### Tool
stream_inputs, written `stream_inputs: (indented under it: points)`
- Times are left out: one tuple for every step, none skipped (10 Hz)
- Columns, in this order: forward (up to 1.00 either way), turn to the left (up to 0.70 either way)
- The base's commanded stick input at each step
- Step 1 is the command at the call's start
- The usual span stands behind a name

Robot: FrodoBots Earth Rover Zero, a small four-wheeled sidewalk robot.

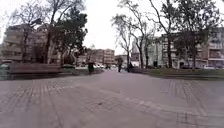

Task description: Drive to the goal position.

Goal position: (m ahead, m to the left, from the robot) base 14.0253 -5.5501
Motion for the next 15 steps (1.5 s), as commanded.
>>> stream_inputs:
  points:
    - [0.70, 0.00]
    - [0.70, 0.00]
    - [0.70, 0.00]
    - [0.70, 0.00]
    - [0.70, 0.00]
    - [0.70, 0.00]
    - [0.70, 0.00]
    - [0.70, 0.00]
    - [0.70, 0.00]
    - [0.70, 0.00]
    - [0.70, 0.00]
    - [0.70, 0.00]
    - [0.70, 0.00]
    - [0.70, 0.00]
    - [0.70, 0.00]
